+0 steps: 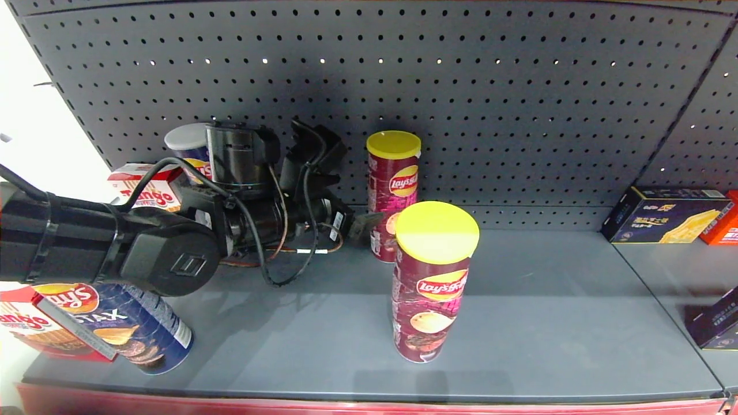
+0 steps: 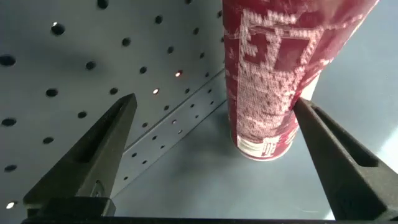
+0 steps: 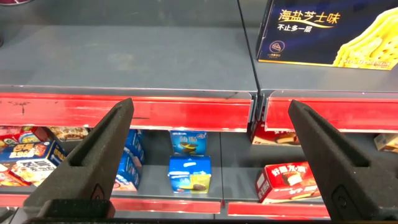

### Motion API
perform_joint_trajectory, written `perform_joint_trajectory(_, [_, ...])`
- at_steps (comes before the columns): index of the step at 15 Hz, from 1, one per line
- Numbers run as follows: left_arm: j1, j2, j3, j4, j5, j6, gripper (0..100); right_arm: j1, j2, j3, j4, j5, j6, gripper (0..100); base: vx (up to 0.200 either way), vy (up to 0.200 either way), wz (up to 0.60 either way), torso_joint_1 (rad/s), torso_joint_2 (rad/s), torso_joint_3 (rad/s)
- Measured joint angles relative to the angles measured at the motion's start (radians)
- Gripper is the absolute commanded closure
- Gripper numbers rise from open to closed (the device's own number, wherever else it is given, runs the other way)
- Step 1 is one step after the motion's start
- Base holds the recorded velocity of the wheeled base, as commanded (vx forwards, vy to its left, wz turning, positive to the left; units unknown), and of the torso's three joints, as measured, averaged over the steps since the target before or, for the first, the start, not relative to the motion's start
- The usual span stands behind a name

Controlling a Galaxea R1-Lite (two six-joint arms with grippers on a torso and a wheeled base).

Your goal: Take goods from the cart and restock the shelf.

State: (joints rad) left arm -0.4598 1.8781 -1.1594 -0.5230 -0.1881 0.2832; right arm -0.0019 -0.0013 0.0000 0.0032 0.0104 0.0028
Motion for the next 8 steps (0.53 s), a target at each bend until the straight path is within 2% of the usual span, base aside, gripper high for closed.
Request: perform_joint_trajectory(8, [0.012, 0.001, 0.007, 0.000, 0.029, -0.009, 0, 0.000, 0.000, 0.000, 0.000, 0.000, 0.000, 0, 0.000, 0.000, 0.00, 0.000, 0.00, 0.000])
